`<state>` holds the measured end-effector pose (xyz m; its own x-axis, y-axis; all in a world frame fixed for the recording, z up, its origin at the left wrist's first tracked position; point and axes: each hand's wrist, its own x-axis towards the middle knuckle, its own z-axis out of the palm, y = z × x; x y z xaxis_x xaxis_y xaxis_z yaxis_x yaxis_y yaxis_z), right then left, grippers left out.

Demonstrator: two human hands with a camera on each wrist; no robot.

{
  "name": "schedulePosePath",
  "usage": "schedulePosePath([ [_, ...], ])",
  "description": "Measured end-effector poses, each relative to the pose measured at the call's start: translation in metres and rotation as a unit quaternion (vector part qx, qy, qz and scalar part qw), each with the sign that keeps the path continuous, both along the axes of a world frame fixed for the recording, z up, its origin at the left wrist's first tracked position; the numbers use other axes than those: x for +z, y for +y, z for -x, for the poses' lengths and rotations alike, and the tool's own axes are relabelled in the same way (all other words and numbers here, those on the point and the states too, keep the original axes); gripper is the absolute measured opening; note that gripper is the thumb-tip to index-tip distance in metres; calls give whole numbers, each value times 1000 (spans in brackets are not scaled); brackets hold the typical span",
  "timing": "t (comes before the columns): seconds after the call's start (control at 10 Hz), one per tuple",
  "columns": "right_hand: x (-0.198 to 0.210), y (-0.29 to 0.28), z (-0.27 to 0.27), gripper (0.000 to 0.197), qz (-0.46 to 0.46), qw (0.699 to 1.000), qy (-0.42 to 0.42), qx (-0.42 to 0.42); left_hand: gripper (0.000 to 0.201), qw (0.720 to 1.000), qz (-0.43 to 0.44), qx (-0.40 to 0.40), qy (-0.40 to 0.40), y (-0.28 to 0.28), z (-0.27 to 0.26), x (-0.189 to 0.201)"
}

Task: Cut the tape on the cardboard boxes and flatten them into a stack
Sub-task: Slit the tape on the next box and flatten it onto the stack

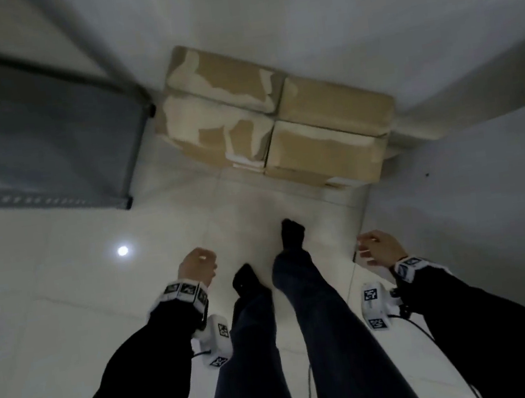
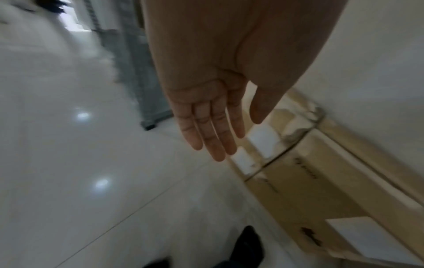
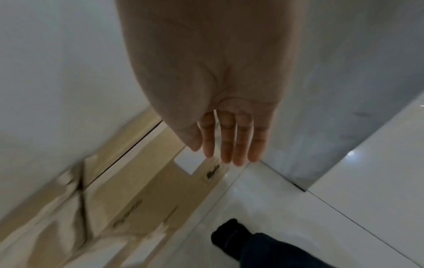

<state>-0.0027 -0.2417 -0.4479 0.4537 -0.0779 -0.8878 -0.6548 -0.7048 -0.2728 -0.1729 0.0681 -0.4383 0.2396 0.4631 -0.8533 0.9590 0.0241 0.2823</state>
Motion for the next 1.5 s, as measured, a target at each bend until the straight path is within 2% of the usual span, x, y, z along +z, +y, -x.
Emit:
schedulePosePath([
  [0.1,-45,-2,-58,22,60,992,-111,2,24,990,-26,-99,-98,9,-116,-31],
  [0.2,-85,-3,-123,36,94,971,-214,-52,29,970,-53,-144,-188,4,-224,-57],
  [0.3,-141,11,-198,57,123,947,-262,-141,34,959,-85,-176,-205,-5,-308,-86],
  [0.4,-164,26,-235,61,100,945,-245,-194,37,957,-115,-224,-141,-16,-348,-123],
  [0.5,-183,19,-235,59,57,959,-228,-157,35,937,-180,-277,-114,-26,-353,-147],
  [0.6,-197,9,-230,56,52,951,-256,-167,45,943,-196,-242,-120,-31,-355,-155],
  [0.7,-189,6,-231,53,39,950,-251,-181,49,965,-155,-185,-103,-39,-364,-152],
  [0.8,-174,6,-228,56,35,951,-238,-194,45,978,-93,-151,-110,-43,-364,-147],
  [0.9,-152,4,-215,76,79,943,-244,-213,41,972,-83,-165,-141,-40,-353,-133],
  [1.0,-114,-1,-199,77,88,935,-252,-233,44,968,-71,-151,-189,-42,-340,-100],
  [1.1,-65,-5,-175,57,78,929,-267,-245,46,964,-49,-126,-230,-46,-316,-49],
  [1.2,2,0,-140,57,44,925,-287,-245,49,953,-63,-111,-275,-41,-278,10],
  [1.3,77,9,-96,52,2,934,-273,-229,47,943,-62,-103,-312,-25,-231,70],
  [1.4,155,18,-49,37,-48,923,-313,-218,47,927,-83,-119,-347,-8,-192,132],
  [1.5,216,14,-7,39,-103,895,-373,-222,44,904,-98,-157,-386,-3,-168,194],
])
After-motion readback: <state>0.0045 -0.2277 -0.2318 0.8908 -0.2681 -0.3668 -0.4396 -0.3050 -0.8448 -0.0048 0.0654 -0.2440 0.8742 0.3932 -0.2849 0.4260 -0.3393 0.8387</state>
